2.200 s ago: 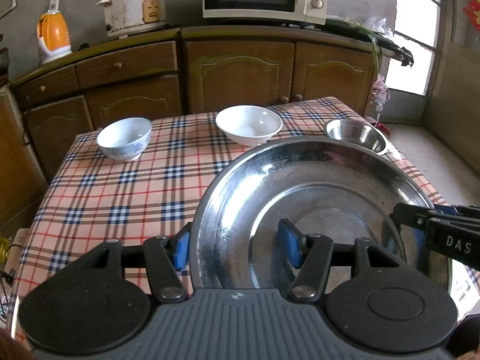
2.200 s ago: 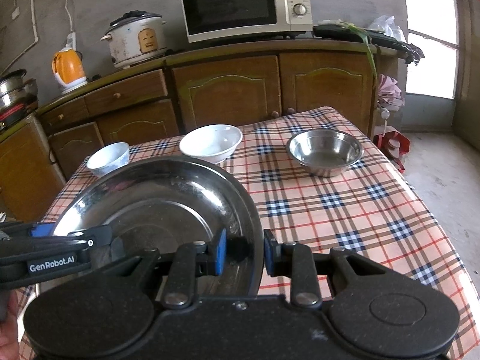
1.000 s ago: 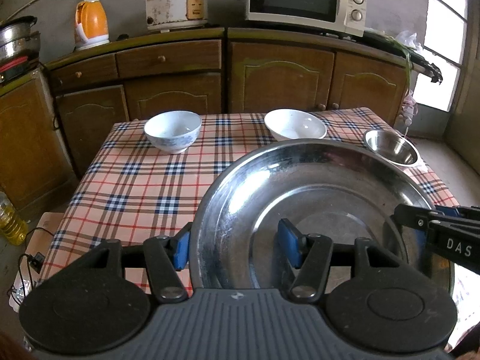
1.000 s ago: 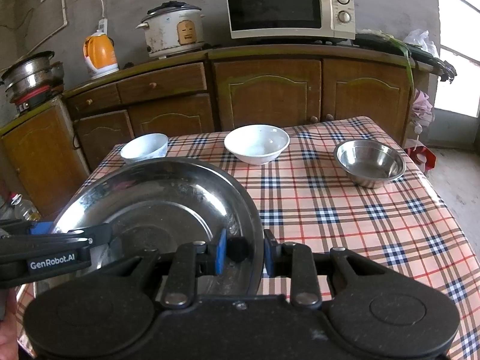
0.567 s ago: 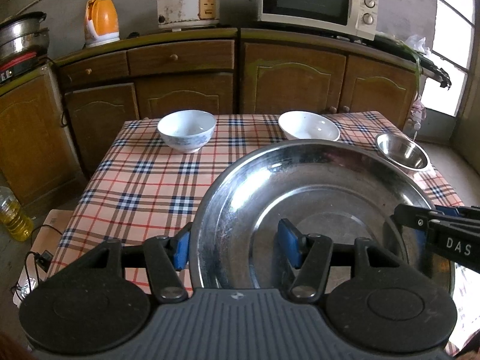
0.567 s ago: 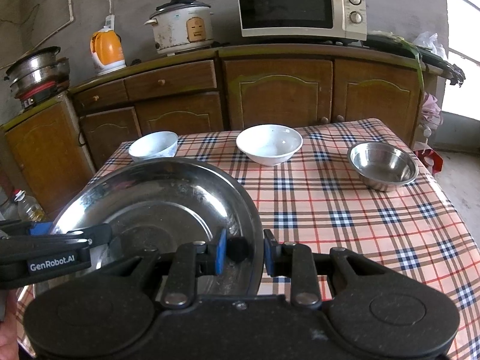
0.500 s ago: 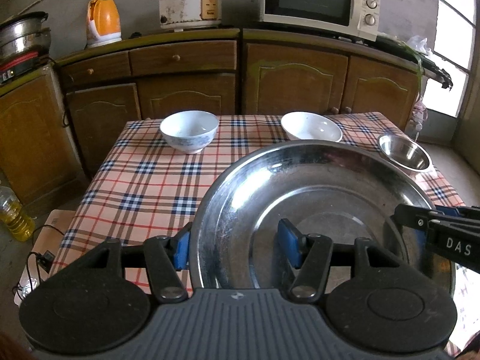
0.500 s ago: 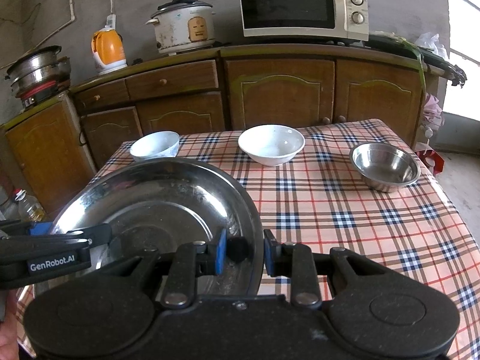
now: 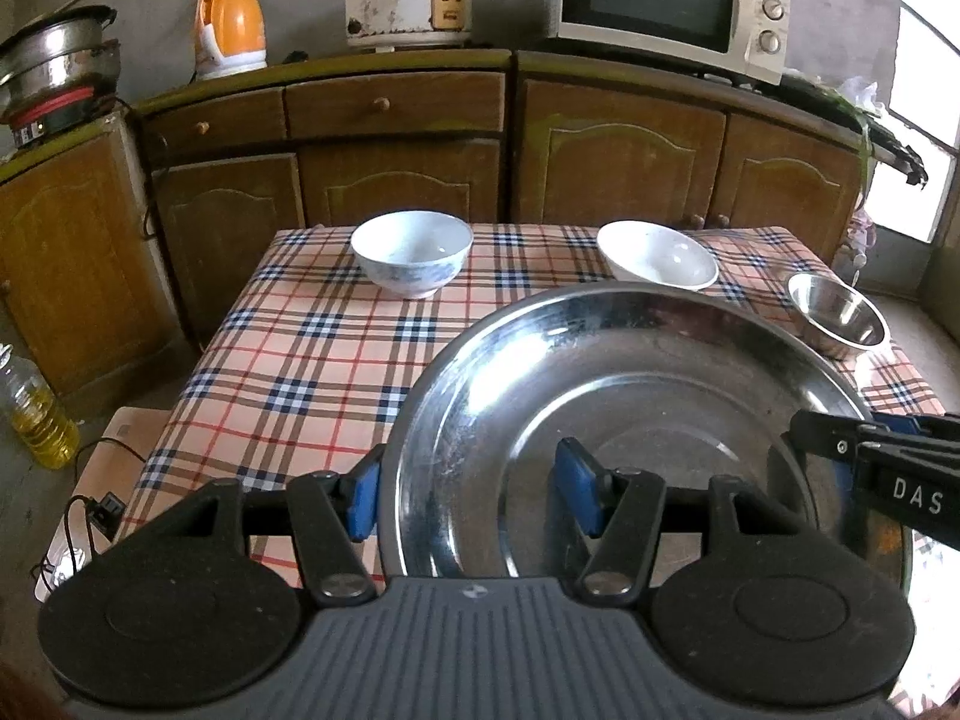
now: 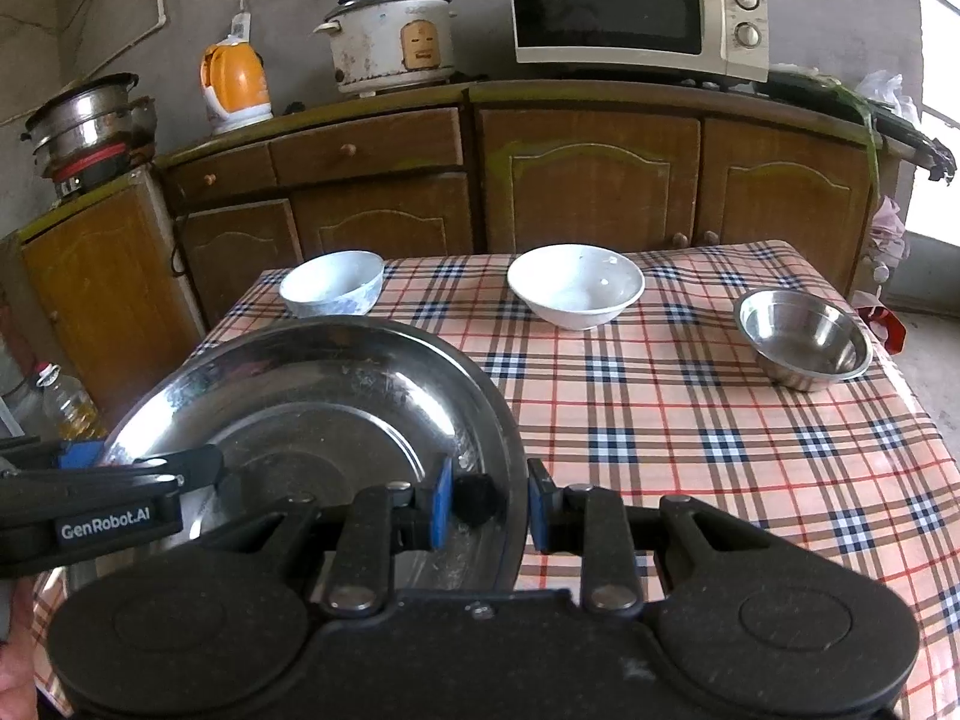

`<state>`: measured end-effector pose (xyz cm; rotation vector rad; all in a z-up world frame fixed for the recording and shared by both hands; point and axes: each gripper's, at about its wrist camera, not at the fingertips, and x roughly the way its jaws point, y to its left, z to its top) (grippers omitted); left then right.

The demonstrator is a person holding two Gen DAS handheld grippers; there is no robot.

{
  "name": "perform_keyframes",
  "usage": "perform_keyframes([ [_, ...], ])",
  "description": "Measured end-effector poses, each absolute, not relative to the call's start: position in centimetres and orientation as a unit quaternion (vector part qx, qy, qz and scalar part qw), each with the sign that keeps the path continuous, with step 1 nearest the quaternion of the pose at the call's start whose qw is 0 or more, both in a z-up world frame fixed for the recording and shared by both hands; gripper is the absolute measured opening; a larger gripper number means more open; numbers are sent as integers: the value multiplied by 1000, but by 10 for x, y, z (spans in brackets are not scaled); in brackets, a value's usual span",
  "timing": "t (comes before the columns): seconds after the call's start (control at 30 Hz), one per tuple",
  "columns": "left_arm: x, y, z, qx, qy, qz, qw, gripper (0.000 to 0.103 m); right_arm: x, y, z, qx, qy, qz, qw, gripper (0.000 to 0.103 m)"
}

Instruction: Organize plates and bowls

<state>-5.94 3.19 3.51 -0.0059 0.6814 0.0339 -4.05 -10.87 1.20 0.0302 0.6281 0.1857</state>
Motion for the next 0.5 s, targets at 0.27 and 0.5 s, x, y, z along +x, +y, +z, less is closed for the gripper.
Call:
perform_keyframes([
  [0.27,-53,43,32,-5,339,26,940,60,-30,-96,7,13,314,99,944,33],
  [0.5,-47,52,28,-9,345,34,938,60,-18,-84,2,10,320,106,942,33],
])
